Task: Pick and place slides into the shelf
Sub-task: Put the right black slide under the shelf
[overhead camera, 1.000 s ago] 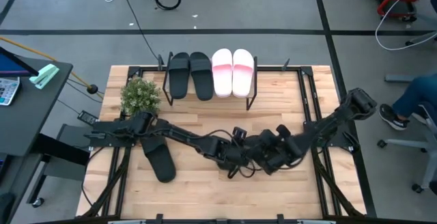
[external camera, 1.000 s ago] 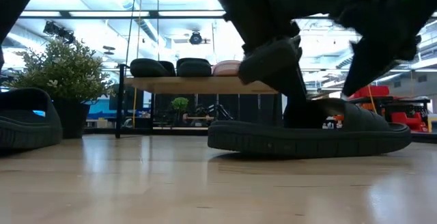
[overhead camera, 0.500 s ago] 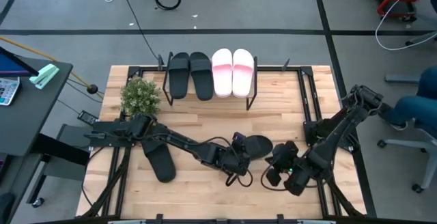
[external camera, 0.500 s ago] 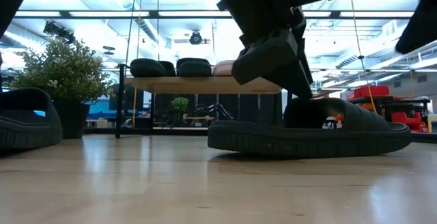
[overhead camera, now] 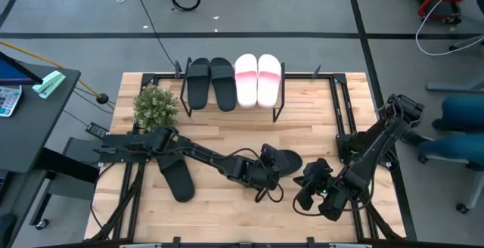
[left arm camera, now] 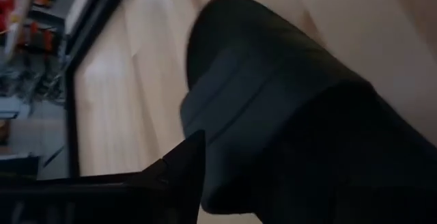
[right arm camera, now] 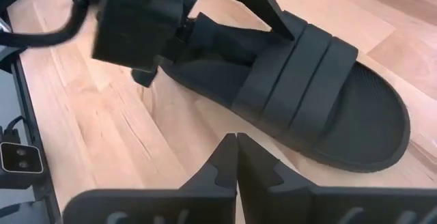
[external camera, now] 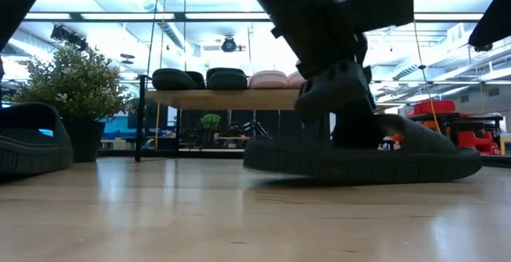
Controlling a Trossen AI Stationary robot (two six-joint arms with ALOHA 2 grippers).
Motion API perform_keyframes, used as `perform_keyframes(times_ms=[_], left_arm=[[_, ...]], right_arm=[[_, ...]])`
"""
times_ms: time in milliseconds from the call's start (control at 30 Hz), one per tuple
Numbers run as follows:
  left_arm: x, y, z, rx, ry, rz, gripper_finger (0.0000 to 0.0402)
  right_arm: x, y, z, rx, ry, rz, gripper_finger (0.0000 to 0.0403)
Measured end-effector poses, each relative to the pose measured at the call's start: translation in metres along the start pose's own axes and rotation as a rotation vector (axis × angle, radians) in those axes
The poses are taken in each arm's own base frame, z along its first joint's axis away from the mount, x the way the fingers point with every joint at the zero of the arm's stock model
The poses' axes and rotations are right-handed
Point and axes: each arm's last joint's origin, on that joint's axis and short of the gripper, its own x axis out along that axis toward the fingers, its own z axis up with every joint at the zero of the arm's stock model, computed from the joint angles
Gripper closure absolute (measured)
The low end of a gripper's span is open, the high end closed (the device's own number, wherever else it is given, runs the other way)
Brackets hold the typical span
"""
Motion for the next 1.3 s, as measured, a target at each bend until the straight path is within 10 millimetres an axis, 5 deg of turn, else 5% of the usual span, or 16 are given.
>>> perform_keyframes(times_ms=[200,433,633,933,1300], left_arm=[[0.004,0.008,0.004,0.002,-0.031,0.071,0.0262],[0.012,0.019,-0.002,-0.100,-0.017,0.084,0.0383],[0.011,0.019,-0.011,-0.164,0.085,0.141,0.0397],[-0.004,0.001,-0.009,-0.023,0.121,0.111,0.0358],[-0.012,-0.007,0.007,0.160,0.028,0.128,0.0219]], right_arm=[[0.000,0.000,0.000,-0.022,-0.010,-0.001,0.0393],[0.000,0.000,0.001,-0.025,-0.021,-0.003,0.0396],[0.000,0.001,0.000,-0.017,-0.021,0.007,0.0394],[0.000,0.002,0.000,-0.014,-0.017,0.014,0.0395],[0.000,0.002,0.000,-0.014,-0.018,0.014,0.0394]])
